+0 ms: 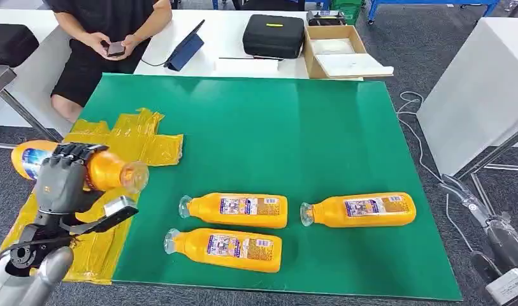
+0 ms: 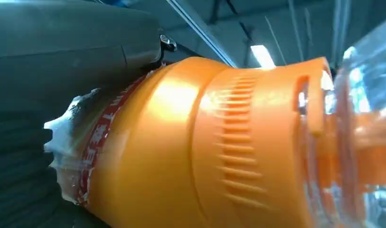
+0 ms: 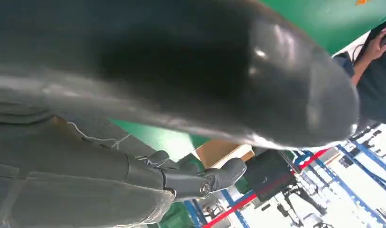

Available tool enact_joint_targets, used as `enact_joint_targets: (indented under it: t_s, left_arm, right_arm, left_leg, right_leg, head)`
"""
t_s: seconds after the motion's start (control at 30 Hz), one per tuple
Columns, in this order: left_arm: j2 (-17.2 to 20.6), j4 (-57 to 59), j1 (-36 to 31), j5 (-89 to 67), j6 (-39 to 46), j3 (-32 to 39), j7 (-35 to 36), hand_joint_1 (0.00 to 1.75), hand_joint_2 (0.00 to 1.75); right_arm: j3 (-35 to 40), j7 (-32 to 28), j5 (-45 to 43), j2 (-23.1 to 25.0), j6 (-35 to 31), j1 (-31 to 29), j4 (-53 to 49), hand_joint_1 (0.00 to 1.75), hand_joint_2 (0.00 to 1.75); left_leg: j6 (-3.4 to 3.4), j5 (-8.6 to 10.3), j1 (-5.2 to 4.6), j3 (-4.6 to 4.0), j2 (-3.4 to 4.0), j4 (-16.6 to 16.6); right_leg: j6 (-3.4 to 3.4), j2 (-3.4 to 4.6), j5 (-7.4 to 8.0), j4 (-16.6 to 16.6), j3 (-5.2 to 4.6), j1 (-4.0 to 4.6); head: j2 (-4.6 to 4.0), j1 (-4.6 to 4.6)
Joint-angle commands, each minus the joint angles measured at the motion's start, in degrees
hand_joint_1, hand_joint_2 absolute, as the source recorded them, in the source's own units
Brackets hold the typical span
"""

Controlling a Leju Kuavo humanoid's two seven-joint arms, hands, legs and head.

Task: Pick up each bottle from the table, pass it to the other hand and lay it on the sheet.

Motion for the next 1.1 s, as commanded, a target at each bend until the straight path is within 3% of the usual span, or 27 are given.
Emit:
enact_joint_targets:
  t_s: [0.03,0.23,0.67,0.9,1.1]
  left_arm:
    - [0.08,8.26,-2.64,1.95,0.46,-10.71,0.05,1.55,1.75]
    - [-3.33,12.20,-4.86,1.46,0.09,-13.76,1.13,1.52,1.75]
    - [-2.23,9.83,-4.76,2.32,-0.35,-14.98,1.23,1.48,1.75]
    - [-3.22,14.91,-11.33,2.56,-3.45,-17.32,2.68,1.43,1.75]
    - [-3.16,15.04,-11.04,2.55,-3.42,-17.42,2.60,1.47,1.75]
  right_arm:
    - [-0.07,-0.07,-1.66,-2.67,-2.59,4.94,0.86,0.00,0.00]
    - [0.70,-0.14,-2.42,-4.16,-4.76,7.53,0.11,0.00,0.00]
    - [1.83,0.21,-3.36,-5.53,-6.71,7.39,0.24,0.00,0.00]
    - [3.90,0.46,-1.95,-4.72,-8.05,7.26,0.10,0.00,0.00]
    - [3.90,0.46,-1.94,-4.78,-8.05,7.22,0.10,0.00,0.00]
  left_leg:
    - [-0.14,0.05,-0.01,0.09,-0.17,-0.07]
    - [-0.18,0.10,0.05,0.10,-0.30,-0.10]
    - [-0.15,0.05,0.06,0.04,-0.19,-0.02]
    - [-0.18,0.12,0.12,-0.02,-0.36,0.00]
    - [-0.18,0.07,0.07,0.08,-0.17,-0.05]
  right_leg:
    - [-0.07,-0.20,0.00,-0.07,0.12,-0.01]
    - [-0.08,-0.35,0.03,-0.18,0.18,0.03]
    - [-0.07,-0.22,0.02,-0.10,0.09,0.05]
    - [-0.09,-0.40,0.05,-0.14,0.09,0.11]
    - [-0.07,-0.20,0.06,-0.13,0.13,0.06]
  head:
    - [0.00,-0.02]
    - [0.00,-0.02]
    - [0.00,-0.02]
    - [0.00,-0.02]
    - [0.00,-0.02]
